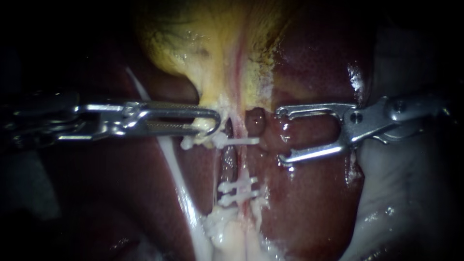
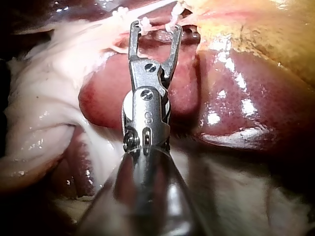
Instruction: Going back third clip right tube
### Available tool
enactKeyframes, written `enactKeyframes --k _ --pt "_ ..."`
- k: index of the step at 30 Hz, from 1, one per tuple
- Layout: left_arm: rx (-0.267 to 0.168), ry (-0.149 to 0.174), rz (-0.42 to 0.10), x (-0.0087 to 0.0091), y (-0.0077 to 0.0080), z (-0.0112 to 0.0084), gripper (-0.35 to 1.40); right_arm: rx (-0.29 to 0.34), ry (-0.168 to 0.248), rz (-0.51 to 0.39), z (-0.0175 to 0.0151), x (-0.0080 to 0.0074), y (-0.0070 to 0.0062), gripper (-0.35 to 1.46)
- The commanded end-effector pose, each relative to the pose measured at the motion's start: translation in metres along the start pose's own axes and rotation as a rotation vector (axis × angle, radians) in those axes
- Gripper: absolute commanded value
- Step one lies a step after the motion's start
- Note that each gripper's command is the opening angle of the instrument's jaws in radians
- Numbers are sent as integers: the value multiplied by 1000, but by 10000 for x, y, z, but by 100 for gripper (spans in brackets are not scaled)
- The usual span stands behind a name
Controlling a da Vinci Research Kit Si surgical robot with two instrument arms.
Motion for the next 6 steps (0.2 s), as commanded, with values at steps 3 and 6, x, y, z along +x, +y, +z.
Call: enactKeyframes --k 3,6 --pt "2 0 -1 0 -1 -1 -35 0 0 0 -1 0 0 50" --pt "2 0 -1 1 -1 -1 -35 0 0 0 -1 1 -1 50"
